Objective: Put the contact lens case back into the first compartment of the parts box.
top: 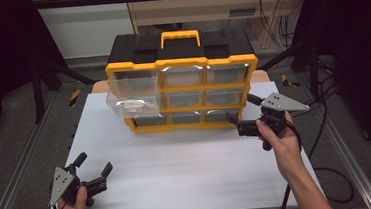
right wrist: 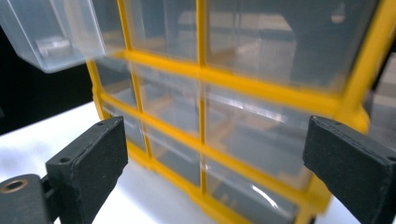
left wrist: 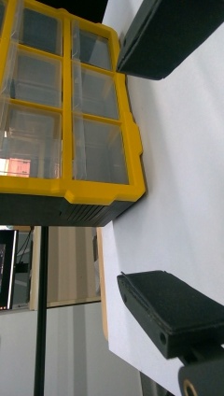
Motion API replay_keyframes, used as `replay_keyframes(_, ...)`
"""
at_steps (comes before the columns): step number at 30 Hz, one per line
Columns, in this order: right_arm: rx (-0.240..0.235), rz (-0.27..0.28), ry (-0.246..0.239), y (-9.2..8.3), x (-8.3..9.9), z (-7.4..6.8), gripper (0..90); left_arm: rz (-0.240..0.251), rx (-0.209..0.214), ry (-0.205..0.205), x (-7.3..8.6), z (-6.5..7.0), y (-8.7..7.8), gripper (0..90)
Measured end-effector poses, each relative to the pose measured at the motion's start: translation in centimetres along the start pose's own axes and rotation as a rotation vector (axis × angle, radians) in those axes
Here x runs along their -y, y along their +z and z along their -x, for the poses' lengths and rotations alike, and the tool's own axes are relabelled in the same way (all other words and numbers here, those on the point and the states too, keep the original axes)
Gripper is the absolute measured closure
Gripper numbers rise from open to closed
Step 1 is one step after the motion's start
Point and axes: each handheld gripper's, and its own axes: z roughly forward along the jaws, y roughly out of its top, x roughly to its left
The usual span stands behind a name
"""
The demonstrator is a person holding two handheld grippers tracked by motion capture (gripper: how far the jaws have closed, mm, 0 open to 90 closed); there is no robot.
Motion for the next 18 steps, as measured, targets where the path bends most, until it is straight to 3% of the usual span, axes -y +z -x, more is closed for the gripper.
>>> replay_keyframes(9,0.001,-0.017,0.025,-2.0,4.8,1.3,9.1,-0.008,0.011,0.002,0.0,0.2,0.0,1.0)
replay_keyframes(18,0.043,-0.006,0.075,-3.3,8.9,1.5,7.3,-0.022,0.032,0.006,-0.1,0.9,-0.1,0.9)
